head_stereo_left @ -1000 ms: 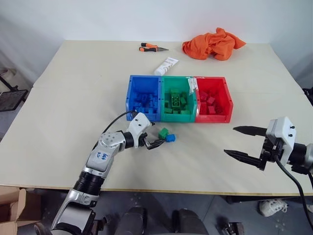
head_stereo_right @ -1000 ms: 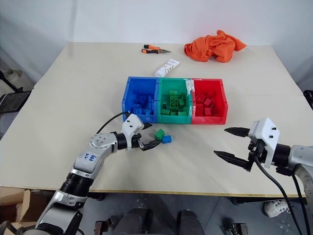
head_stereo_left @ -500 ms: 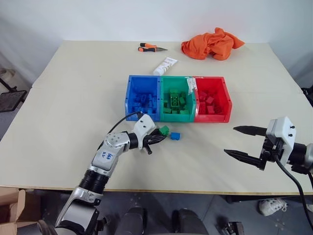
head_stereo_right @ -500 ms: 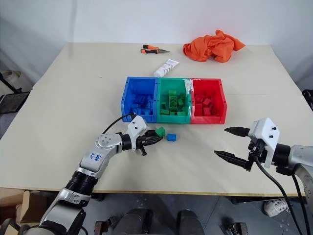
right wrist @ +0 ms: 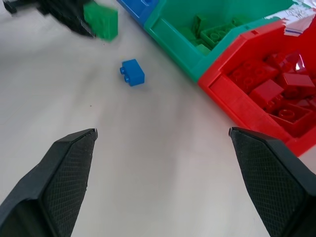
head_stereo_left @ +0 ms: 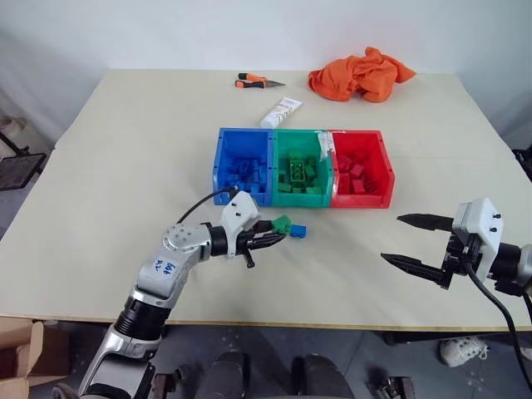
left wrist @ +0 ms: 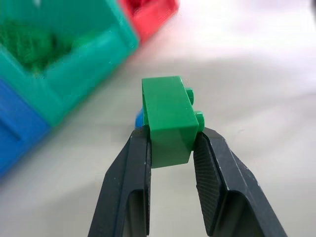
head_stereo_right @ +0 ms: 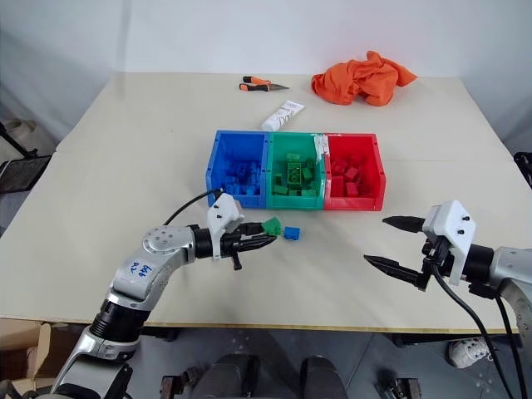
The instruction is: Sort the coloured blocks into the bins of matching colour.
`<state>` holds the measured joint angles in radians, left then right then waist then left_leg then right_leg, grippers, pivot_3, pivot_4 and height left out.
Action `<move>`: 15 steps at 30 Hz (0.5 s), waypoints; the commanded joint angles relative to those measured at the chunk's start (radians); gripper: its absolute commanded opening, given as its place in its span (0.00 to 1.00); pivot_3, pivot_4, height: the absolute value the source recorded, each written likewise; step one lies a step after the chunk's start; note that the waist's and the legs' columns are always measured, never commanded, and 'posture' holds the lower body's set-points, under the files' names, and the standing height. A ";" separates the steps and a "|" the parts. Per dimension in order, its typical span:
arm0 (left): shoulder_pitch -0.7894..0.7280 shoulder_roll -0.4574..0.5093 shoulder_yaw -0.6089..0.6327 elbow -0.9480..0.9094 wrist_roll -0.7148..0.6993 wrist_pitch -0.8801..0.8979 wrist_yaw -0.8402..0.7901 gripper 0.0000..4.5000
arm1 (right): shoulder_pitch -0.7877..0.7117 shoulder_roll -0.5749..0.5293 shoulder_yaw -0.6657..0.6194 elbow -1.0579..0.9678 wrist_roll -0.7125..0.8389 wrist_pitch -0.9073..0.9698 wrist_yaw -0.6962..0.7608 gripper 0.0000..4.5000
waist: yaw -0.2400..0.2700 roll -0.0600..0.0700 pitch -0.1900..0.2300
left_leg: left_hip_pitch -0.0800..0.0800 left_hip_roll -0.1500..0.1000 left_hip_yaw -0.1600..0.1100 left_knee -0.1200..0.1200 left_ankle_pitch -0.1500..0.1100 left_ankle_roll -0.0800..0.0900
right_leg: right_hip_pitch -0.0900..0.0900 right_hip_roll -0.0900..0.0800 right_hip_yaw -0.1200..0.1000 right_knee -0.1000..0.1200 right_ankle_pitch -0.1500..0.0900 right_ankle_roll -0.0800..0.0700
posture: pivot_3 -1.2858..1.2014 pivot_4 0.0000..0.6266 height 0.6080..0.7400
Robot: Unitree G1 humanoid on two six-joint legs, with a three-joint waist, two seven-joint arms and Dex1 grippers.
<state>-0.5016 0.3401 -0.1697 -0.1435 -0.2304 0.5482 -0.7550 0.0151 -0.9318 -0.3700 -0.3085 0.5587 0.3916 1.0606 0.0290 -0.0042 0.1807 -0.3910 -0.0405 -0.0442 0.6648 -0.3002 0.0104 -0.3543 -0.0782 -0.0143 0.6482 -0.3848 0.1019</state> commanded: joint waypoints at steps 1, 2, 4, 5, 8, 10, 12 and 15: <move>-0.099 -0.053 0.017 0.040 0.017 -0.030 0.076 0.19 | -0.006 0.009 -0.046 -0.010 0.006 -0.018 -0.017 1.00 | 0.004 0.000 0.000 | 0.000 0.000 0.000 0.000 0.000 0.000 | 0.000 0.000 0.000 0.000 0.000 0.000 | 0.52 0.24 1.00; -0.124 -0.069 0.012 0.072 0.029 -0.053 0.090 0.19 | -0.007 0.010 -0.049 -0.009 0.006 -0.022 -0.021 1.00 | 0.004 0.000 0.000 | 0.000 0.000 0.000 0.000 0.000 0.000 | 0.000 0.000 0.000 -0.001 0.000 0.000 | 0.52 0.24 1.00; -0.190 -0.104 0.001 0.174 0.059 -0.116 0.120 0.19 | -0.009 0.017 -0.065 -0.007 0.009 -0.029 -0.034 1.00 | 0.003 -0.001 0.000 | 0.000 -0.001 0.000 0.000 0.000 0.000 | 0.001 0.000 0.000 -0.001 0.000 0.001 | 0.52 0.24 1.00; -0.218 -0.118 -0.003 0.222 0.074 -0.149 0.130 0.19 | -0.009 0.021 -0.074 -0.007 0.014 -0.030 -0.040 1.00 | 0.003 -0.001 0.000 | 0.000 -0.001 0.000 0.000 0.000 0.000 | 0.001 0.000 0.000 -0.001 0.000 0.001 | 0.52 0.24 1.00; -0.314 -0.166 -0.013 0.400 0.112 -0.246 0.153 0.19 | -0.016 0.039 -0.104 -0.002 0.025 -0.036 -0.061 1.00 | 0.003 -0.001 0.001 | 0.000 -0.001 0.000 0.000 0.000 0.000 | 0.000 0.000 -0.001 0.000 0.000 0.001 | 0.52 0.24 1.00; -0.388 -0.200 -0.020 0.552 0.147 -0.328 0.172 0.19 | -0.021 0.046 -0.122 0.014 0.021 -0.047 -0.069 1.00 | 0.002 -0.002 0.001 | 0.000 -0.001 0.001 0.000 0.000 0.000 | 0.000 0.000 -0.001 -0.001 0.000 0.001 | 0.52 0.24 1.00; -0.457 -0.228 -0.020 0.683 0.176 -0.394 0.191 0.35 | -0.018 0.047 -0.134 0.022 0.013 -0.058 -0.070 1.00 | 0.002 -0.002 0.001 | 0.000 -0.001 0.001 0.000 0.000 0.000 | 0.000 0.000 -0.002 0.000 0.000 0.001 | 0.52 0.24 1.00; -0.539 -0.258 -0.002 0.826 0.190 -0.478 0.210 0.54 | -0.005 0.052 -0.151 0.014 0.017 -0.066 -0.076 1.00 | 0.001 -0.003 0.001 | -0.001 -0.001 0.001 -0.001 0.000 0.000 | -0.001 0.000 -0.002 0.000 0.000 0.001 | 0.52 0.24 1.00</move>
<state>-1.0023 0.0915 -0.1857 0.6464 -0.0523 0.1358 -0.5588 0.0090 -0.8899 -0.4784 -0.2749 0.5628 0.3481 0.9914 0.0303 -0.0068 0.1822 -0.3920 -0.0415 -0.0429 0.6640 -0.3002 0.0106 -0.3557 -0.0780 -0.0159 0.6501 -0.3844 0.1028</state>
